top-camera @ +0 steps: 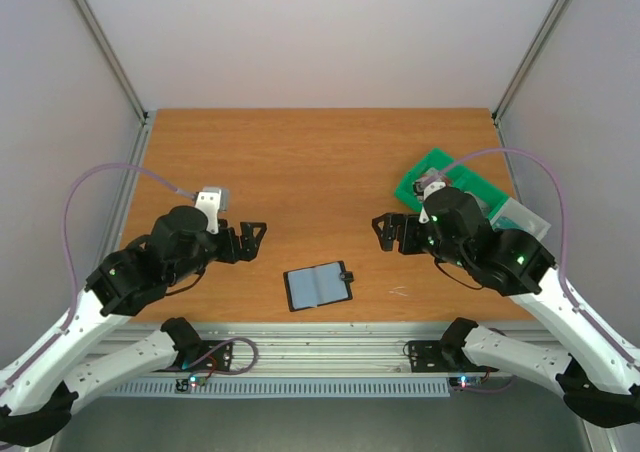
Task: Take the credit cards out of the card holder
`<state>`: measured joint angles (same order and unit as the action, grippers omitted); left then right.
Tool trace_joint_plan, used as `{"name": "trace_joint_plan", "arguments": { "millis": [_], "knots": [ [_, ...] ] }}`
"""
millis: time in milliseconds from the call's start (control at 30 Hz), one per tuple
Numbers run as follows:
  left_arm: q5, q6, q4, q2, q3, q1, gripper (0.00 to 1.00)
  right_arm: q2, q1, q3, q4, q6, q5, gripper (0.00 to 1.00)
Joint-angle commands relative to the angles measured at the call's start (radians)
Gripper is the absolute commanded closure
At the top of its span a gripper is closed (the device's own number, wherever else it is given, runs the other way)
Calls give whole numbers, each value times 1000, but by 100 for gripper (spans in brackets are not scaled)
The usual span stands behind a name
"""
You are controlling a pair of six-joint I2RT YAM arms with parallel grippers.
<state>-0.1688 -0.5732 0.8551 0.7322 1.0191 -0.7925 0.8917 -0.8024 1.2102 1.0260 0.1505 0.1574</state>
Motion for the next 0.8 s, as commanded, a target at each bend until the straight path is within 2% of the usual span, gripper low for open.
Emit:
{"name": "trace_joint_plan", "arguments": {
  "millis": [0,367,767],
  "knots": [
    [-28,32,14,-25,-4,-2,1,-21,-7,24,30,8,10,1],
    [-11,3,-94,-145,-111,-4,1,-86,-6,-95,-39,65,-37,1],
    [6,-18,-120,-126,-163,-3,1,-91,-6,-127,-51,93,-64,2]
  ]
}}
